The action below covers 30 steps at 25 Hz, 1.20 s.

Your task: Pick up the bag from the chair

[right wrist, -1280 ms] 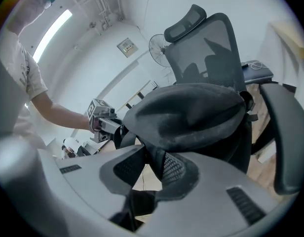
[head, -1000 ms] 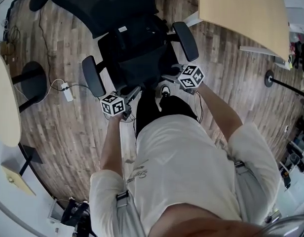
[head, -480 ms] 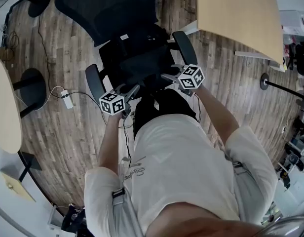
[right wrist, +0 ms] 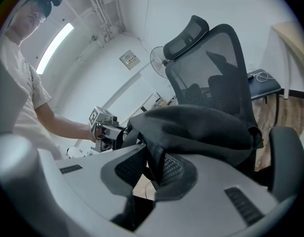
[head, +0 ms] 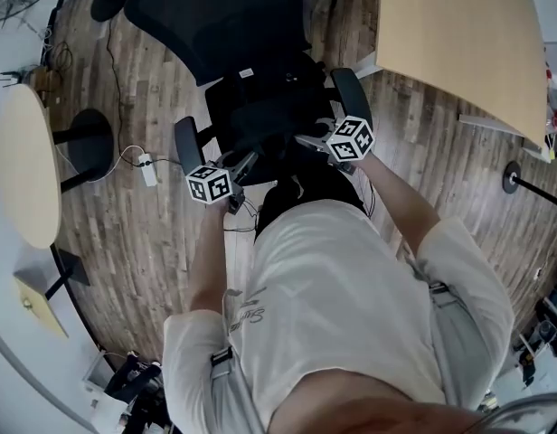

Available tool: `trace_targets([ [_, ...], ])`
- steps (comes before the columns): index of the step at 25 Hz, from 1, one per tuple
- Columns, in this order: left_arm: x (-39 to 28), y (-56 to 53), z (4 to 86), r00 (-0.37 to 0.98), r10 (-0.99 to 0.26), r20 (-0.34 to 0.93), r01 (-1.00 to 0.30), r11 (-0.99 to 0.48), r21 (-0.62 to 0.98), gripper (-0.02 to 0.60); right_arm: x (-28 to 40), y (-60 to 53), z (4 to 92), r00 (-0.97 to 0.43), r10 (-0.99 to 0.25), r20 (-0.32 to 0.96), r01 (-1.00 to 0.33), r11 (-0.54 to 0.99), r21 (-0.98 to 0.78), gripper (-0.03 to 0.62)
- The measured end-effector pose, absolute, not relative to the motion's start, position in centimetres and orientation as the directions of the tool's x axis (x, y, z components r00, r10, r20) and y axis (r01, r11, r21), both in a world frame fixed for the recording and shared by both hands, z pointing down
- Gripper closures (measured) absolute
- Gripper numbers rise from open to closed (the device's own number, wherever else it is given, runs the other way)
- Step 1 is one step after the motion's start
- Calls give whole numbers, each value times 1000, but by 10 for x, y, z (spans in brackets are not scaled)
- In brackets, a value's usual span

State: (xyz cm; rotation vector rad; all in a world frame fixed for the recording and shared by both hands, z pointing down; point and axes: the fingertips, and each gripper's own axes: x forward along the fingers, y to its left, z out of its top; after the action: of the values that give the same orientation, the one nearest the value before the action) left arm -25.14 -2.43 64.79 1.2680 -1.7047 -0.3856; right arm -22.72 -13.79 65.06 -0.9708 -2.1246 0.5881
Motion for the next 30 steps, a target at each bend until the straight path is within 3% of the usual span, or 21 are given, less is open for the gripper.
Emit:
trace_targets([
  [11,-243,-27,647,-73,-843,532,-590,467,659,480,-211,-127,655,-362,863,353,519,501,-692,563],
  [19,-250,-34,638,-61,-879,473,-595,412,690,499,-218,-133,640,-336,862,380,564,508,-651,565],
  [30,-272,-42,597,-66,-938,341,-634,303,711,523,-250,-145,604,-404,829,388,565,559,-607,565],
])
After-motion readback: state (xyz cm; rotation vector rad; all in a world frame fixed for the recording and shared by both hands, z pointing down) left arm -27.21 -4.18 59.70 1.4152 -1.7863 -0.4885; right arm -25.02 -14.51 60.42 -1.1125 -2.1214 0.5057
